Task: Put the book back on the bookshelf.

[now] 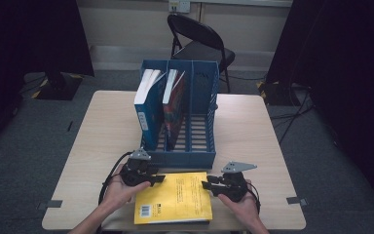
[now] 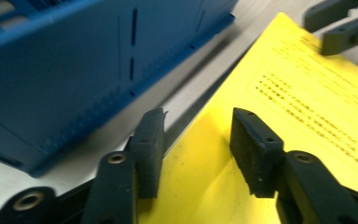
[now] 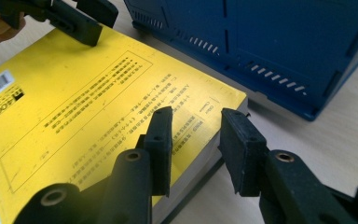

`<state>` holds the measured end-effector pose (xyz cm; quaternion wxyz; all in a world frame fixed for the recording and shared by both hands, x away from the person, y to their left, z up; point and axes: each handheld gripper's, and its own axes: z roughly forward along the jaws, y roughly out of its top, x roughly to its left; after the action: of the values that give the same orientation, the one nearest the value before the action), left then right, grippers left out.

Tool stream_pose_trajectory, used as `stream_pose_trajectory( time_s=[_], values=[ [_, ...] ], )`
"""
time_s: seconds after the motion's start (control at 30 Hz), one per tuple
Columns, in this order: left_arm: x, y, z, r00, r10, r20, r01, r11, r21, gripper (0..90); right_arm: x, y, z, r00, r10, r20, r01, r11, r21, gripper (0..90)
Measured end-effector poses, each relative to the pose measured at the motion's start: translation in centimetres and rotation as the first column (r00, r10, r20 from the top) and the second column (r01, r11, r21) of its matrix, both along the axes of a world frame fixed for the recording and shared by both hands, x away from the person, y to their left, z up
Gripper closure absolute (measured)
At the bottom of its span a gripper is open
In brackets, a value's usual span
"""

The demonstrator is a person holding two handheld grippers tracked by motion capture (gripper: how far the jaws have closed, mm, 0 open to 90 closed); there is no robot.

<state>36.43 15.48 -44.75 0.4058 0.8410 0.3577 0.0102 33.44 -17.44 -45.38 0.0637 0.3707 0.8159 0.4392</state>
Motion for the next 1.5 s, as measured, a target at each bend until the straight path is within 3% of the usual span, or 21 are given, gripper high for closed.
stream_pose_trajectory(
  time_s=[0.07, 0.23, 0.37, 0.57, 0.7, 0.8, 0.9, 1.1, 1.23, 1.3, 1.5],
  values=[
    [-0.4, 0.2, 0.0, 0.9991, -0.01, 0.042, 0.01, 0.9999, 0.008, 52.9, 0.2, 0.3, 0.0, 1.0, 0.001, 0.004, -0.001, 1.0, -0.003, 65.7],
    [-1.0, 0.5, 0.5, 0.9996, 0.023, -0.018, -0.022, 0.9991, 0.035, 56.2, 0.6, 1.2, 0.1, 0.9998, 0.009, 0.019, -0.009, 0.9998, -0.016, 66.5],
    [-1.7, 0.5, 0.7, 0.9999, 0.013, 0.007, -0.013, 0.9972, 0.073, 55.2, 0.9, 1.7, 0.1, 0.9991, 0.03, 0.029, -0.029, 0.9994, -0.021, 66.9],
    [-2.0, 1.2, 0.4, 0.9993, -0.019, -0.031, 0.019, 0.9995, 0.027, 52.9, 1.6, 3.1, 0.0, 0.9982, 0.045, 0.041, -0.045, 0.9989, -0.015, 68.8],
    [-2.0, 1.2, 0.3, 0.9989, -0.04, -0.022, 0.041, 0.999, 0.018, 55.1, 2.4, 4.4, 0.0, 0.9974, 0.057, 0.044, -0.056, 0.9983, -0.017, 69.2],
    [-2.0, 1.4, 0.2, 0.9992, -0.035, -0.02, 0.035, 0.9994, 0.007, 56.8, 2.3, 4.4, 0.0, 0.9971, 0.059, 0.049, -0.058, 0.9982, -0.014, 68.8],
    [-1.9, 1.5, 0.0, 0.9992, -0.032, -0.026, 0.032, 0.9994, -0.016, 56.8, 1.6, 4.1, 0.1, 0.9945, 0.088, 0.056, -0.087, 0.9958, -0.028, 65.2],
    [-2.1, 1.4, 0.2, 0.9994, -0.029, -0.019, 0.029, 0.9996, 0.003, 57.1, -1.0, 2.8, 0.3, 0.9916, 0.118, 0.052, -0.116, 0.9925, -0.038, 59.3],
    [-2.2, 1.4, 0.2, 0.9996, -0.026, -0.01, 0.027, 0.9996, 0.009, 57.2, -2.8, 1.7, 0.1, 0.9935, 0.105, 0.045, -0.103, 0.9941, -0.033, 55.0],
    [-2.3, 1.3, 0.1, 0.9998, -0.022, -0.002, 0.022, 0.9997, 0.005, 57.2, -4.0, 1.6, 0.2, 0.9905, 0.121, 0.065, -0.117, 0.9912, -0.061, 53.3],
    [-2.3, 1.4, 0.1, 0.9998, -0.016, -0.008, 0.016, 0.9999, 0.006, 57.1, -5.2, 1.3, 0.0, 0.9898, 0.134, 0.049, -0.132, 0.9905, -0.039, 45.8]
  ],
)
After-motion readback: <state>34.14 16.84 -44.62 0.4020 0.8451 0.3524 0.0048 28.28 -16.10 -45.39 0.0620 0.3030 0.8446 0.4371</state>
